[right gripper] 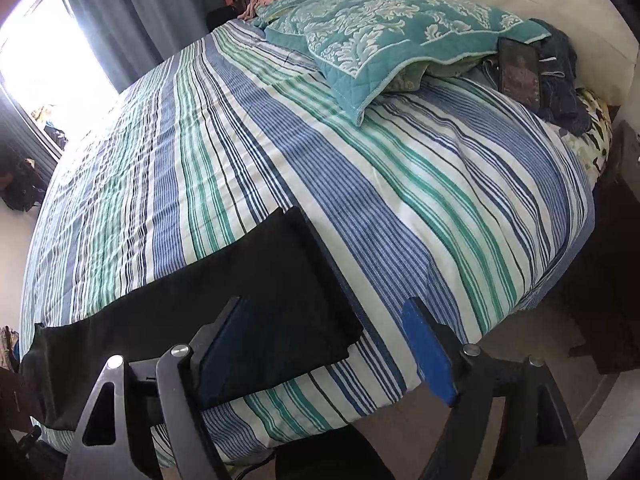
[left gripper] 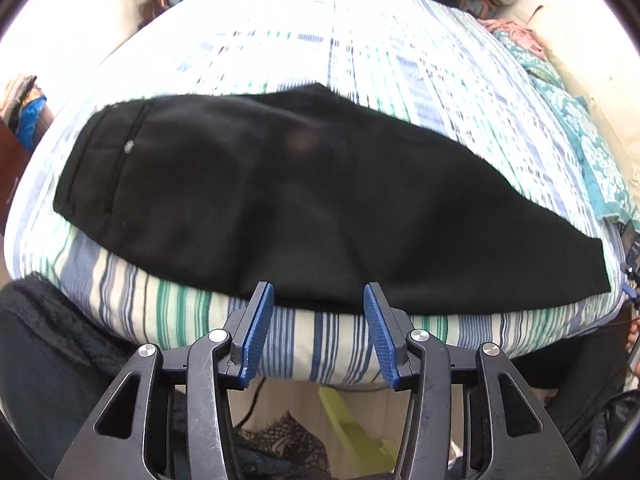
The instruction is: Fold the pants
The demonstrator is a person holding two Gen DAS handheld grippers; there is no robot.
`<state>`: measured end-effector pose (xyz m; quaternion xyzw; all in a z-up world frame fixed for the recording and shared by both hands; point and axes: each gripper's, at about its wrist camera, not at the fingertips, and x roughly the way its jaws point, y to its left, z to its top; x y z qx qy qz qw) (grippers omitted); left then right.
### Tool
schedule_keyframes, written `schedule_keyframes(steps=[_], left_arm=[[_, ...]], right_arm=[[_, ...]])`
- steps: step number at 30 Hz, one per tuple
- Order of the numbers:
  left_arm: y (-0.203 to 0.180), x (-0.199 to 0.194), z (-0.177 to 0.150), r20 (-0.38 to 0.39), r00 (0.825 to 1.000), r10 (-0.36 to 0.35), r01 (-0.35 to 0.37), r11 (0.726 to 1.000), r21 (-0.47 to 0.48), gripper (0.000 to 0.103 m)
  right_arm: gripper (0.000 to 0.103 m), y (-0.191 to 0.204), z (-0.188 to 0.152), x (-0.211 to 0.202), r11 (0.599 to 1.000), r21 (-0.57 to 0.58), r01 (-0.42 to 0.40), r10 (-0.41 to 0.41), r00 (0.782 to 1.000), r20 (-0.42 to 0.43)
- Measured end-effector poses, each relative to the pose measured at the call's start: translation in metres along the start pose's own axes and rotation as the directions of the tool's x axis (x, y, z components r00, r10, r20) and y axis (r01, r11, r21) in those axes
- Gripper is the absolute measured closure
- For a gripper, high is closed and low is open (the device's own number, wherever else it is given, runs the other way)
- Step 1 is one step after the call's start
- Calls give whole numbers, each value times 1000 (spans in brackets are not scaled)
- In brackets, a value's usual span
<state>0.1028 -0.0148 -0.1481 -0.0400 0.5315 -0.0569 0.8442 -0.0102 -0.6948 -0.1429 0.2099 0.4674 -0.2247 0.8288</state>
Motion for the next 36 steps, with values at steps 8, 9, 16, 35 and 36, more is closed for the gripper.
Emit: schedule_keyframes(steps=[8,9,16,35,36], left_arm=[[-14,39,49,94,996,0,-12,993,120,49],[-15,47,51,71,997,12,-19,994,110,50],[-19,58,29,42,999,26,-31,992,121,50],[6,64,21,48,999,-1,-1,999,33,47],[11,63,19,51,999,-4,3,1000,22,47]], right_arm=[[32,-5,33,61,955,-48,-291,277,942,-191],[33,-3,33,70,959,-72,-275,254,943,-217],[40,0,25,100,927,-142,-346,287,902,-322],[89,146,-6,-12,545,157,-824,836,520,-177],[89,169,-15,-14,508,165,-846,859,480,-179]])
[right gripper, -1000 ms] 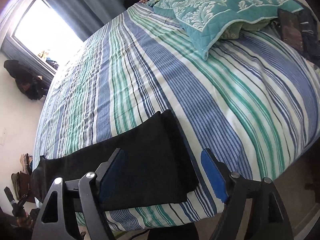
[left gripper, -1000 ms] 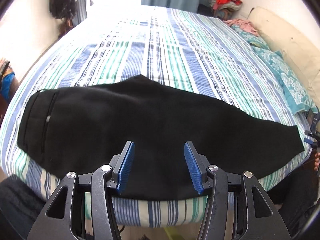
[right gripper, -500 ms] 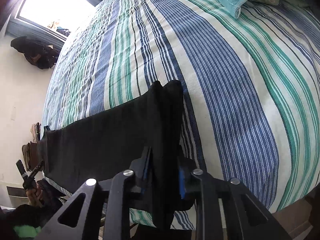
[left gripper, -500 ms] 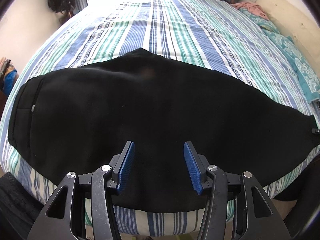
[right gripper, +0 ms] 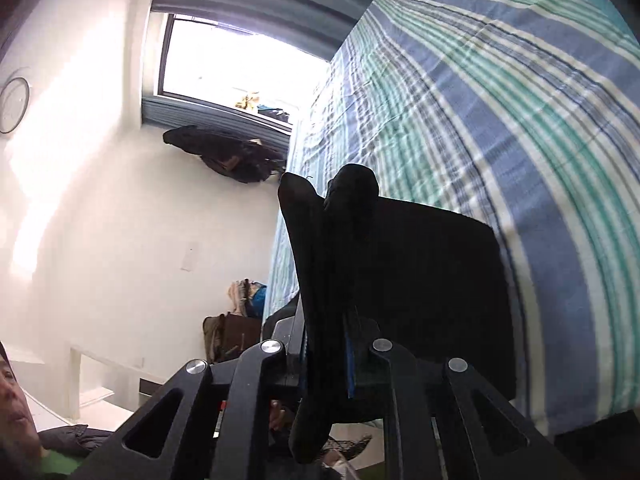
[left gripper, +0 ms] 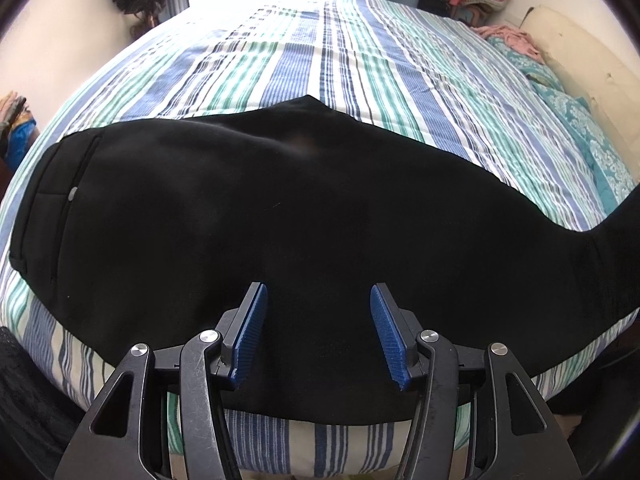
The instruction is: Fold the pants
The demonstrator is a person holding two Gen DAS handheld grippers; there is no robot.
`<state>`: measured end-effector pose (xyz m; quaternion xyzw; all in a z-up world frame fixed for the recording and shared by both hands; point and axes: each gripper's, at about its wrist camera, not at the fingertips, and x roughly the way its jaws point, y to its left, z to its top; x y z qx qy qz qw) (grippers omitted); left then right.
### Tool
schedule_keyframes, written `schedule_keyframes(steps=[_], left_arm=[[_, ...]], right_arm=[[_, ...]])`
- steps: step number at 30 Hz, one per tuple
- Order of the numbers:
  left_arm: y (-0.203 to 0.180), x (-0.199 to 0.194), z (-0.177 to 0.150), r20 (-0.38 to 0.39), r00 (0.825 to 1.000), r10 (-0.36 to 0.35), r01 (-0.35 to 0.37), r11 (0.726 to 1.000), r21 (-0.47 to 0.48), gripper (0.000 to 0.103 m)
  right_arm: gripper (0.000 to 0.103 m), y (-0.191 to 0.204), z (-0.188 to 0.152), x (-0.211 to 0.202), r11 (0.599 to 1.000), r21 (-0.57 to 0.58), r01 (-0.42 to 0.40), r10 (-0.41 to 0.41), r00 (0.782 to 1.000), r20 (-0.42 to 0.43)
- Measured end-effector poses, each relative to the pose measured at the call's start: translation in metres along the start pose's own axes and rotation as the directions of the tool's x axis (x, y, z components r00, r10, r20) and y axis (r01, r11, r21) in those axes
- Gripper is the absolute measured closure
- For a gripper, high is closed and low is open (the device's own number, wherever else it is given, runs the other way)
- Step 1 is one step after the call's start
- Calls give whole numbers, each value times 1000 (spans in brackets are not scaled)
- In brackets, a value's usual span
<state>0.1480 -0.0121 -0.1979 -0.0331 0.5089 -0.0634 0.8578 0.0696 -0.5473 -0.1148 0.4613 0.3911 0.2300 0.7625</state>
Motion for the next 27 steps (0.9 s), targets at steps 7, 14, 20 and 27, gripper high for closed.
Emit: schedule_keyframes(steps=[7,14,20,27], left_arm=[[35,-13,-9,36,998,-44,47,995,-86,47],[44,-20,-12,50,997,-63,68,992,-106,47],[34,-38,-12,99,979,-177,186,979,-87,46],[-30,-40,-1,82,958,-274,262,956,131,50]], right_arm=[[89,45,-56,172,997,-10,-82,80,988,-129],[79,55,-127,311,972,-199,125,-170,959,-225],[48,49,-130,310,959,-227,169,-224,943,-245],[21,61,-124,188,837,-432,334,-345,937,55]])
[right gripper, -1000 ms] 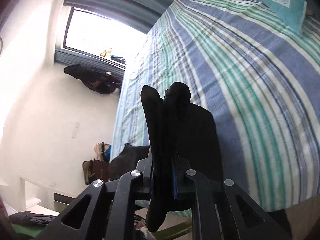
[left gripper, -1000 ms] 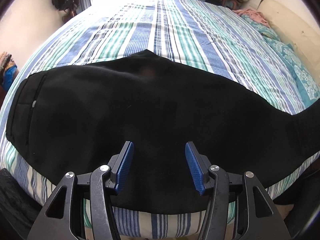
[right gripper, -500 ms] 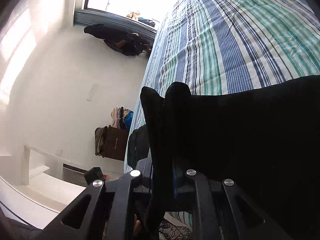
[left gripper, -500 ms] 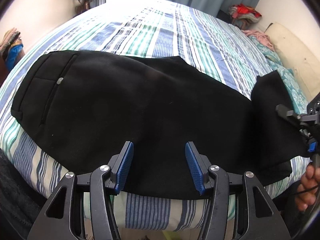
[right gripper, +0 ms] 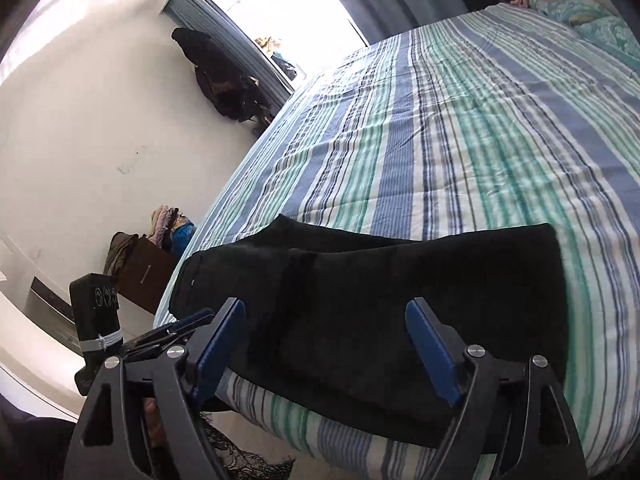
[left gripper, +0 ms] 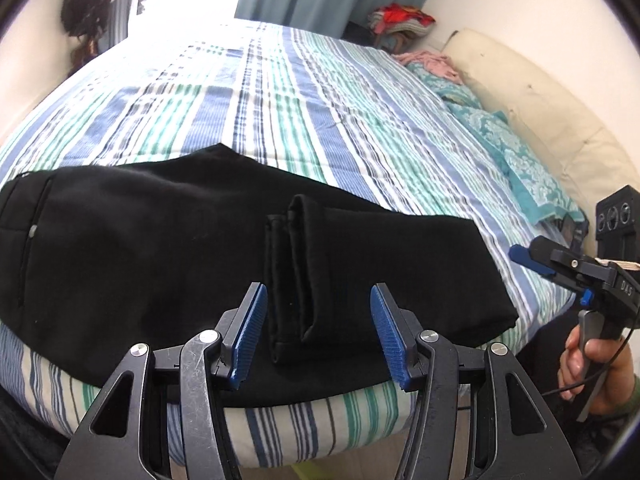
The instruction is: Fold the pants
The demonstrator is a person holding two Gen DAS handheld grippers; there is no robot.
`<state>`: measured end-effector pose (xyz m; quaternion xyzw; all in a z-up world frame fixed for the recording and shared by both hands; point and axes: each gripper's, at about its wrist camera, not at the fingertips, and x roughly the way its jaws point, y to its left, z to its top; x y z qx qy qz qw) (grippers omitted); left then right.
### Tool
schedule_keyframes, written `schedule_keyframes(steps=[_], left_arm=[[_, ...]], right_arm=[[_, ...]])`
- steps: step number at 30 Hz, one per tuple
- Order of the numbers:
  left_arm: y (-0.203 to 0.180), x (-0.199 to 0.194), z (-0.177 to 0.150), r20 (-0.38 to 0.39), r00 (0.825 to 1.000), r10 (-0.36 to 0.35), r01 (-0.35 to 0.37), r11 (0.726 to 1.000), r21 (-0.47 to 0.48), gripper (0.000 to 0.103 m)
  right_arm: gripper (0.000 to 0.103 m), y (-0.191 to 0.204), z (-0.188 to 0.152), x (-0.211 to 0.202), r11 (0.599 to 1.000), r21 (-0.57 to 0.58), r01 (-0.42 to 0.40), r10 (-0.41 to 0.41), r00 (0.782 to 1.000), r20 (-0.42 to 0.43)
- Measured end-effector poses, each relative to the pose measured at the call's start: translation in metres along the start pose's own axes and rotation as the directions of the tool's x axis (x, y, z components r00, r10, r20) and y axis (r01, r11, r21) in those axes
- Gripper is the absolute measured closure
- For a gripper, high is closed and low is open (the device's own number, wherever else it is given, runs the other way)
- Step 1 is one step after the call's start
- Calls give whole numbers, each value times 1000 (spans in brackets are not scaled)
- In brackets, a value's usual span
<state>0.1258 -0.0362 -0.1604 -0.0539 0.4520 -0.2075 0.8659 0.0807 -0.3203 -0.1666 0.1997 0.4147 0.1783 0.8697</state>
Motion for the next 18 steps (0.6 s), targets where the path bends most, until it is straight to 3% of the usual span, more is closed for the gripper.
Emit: schedule_keyframes(steps=[3,5,10,11,12,13,18], left_arm=[[-7,23,1,-67,995,80,-77,996,43,57],[-5,30,-1,-93,992,89,-87,996,27,57],[-22,32,0,-70,991,118,-111,989,96,58],[-24,37,0,-83,988,131,-122,986,114,66],[-25,43,0,-103,984,146,-133,983,123,82],[-25,48,-1,-121,980,158,-143,983,119,91],[-21,23,-3,-72,986,153,-147,986,79,92]], right_arm=[[21,-19,-20,-36,997,-13,77,-76,996,48],[21,-27,-33,-59,996,-17,93,-91,993,72],[21,-28,-35,-64,994,-31,106,-103,990,98],[21,-26,-34,-64,994,-31,107,-103,989,107],[21,-24,-34,-65,994,-32,107,-103,988,112],[21,-24,-33,-65,994,-32,108,-104,988,116],[21,-20,-33,-75,985,-57,162,-151,974,167]])
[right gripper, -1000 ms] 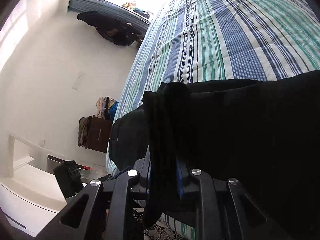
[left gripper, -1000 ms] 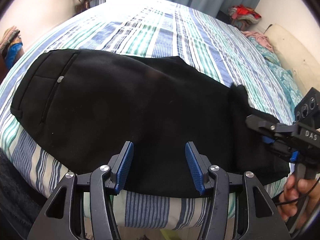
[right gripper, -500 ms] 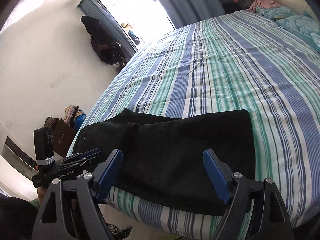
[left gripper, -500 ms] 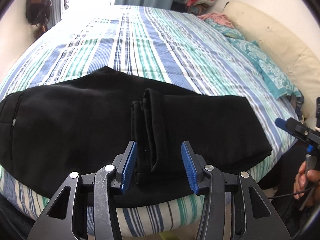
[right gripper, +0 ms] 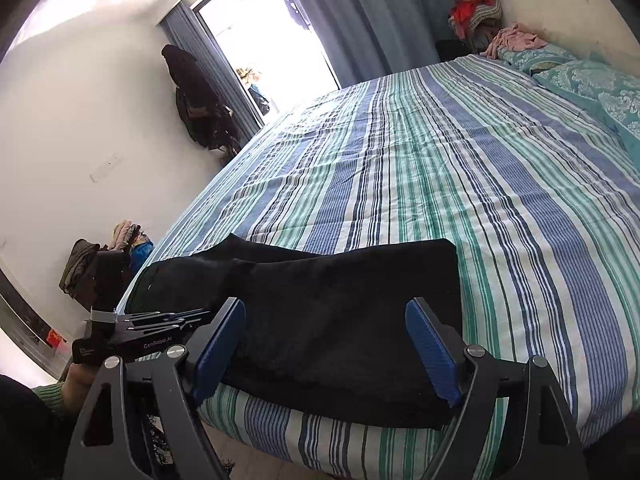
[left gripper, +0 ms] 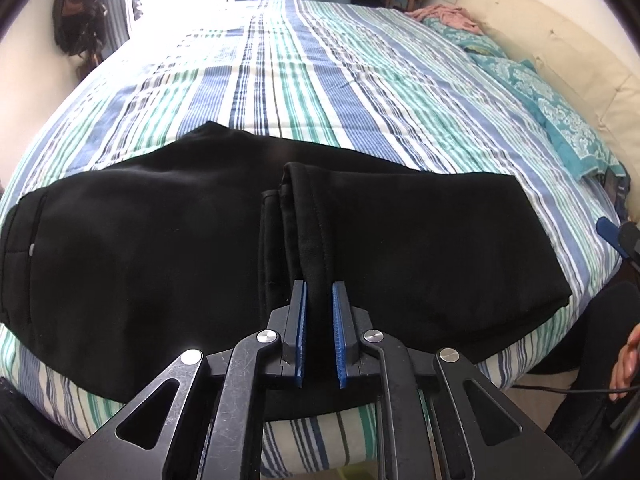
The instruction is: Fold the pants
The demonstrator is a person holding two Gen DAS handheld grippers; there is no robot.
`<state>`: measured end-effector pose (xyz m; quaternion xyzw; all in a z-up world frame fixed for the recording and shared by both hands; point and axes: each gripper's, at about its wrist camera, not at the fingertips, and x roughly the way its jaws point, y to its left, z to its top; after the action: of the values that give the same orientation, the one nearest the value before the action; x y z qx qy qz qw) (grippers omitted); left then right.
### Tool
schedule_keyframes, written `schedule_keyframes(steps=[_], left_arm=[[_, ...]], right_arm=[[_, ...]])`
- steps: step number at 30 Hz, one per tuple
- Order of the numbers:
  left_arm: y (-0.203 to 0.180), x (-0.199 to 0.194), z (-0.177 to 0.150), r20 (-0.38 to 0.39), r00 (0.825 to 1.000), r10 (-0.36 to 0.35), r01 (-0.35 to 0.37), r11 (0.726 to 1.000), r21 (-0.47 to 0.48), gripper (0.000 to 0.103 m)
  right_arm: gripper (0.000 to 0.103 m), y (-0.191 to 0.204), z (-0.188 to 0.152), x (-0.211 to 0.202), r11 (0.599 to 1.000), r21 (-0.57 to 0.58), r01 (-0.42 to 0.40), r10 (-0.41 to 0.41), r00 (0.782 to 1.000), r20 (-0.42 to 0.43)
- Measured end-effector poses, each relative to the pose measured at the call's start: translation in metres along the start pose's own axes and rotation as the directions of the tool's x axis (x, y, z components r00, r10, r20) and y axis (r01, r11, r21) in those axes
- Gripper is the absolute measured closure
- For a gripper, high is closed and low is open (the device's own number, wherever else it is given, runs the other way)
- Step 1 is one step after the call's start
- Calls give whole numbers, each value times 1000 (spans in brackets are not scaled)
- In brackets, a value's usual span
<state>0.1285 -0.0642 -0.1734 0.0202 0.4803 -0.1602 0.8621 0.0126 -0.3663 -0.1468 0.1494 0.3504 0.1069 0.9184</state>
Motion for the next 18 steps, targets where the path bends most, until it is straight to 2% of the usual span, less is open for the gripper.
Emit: schedule_keyframes(steps=[3,7,9,11,12,13,14,15,18], left_arm=[[10,-12,-6,14,1000,10,-10,1000,-6,92],[12,14,-17,-43,998,51,-50,999,18,92],[4,17,-18,-38,997,72,-70,995,65,89],[0,11,-17,-28,997,75,-72,994,83,85],[2,6,-16,-19,998,62,-60,996,65,77],[6,-1,-15,-3,999,50,-50,998,34,71],[14,-8,-13,23,999,42,-42,999,-4,55],[21,-15,-12,54,998,38,-35,998,-46,46],[34,-30,-3,126,991,41,-27,993,-114,46]], right_arm=[[21,-2,0,-7,1000,-12,28,-28,999,26],[21,-6,-7,20,997,30,-67,69,995,-77],[21,-8,-17,51,987,86,-132,148,967,-208],[20,-14,-35,81,987,127,-101,139,930,-339],[20,-14,-40,88,990,115,-85,121,925,-361],[20,-12,-40,88,992,94,-85,113,929,-352],[20,-10,-39,88,993,85,-85,110,930,-352],[20,-10,-40,88,993,83,-85,108,930,-352],[20,-10,-41,86,993,80,-84,107,933,-344]])
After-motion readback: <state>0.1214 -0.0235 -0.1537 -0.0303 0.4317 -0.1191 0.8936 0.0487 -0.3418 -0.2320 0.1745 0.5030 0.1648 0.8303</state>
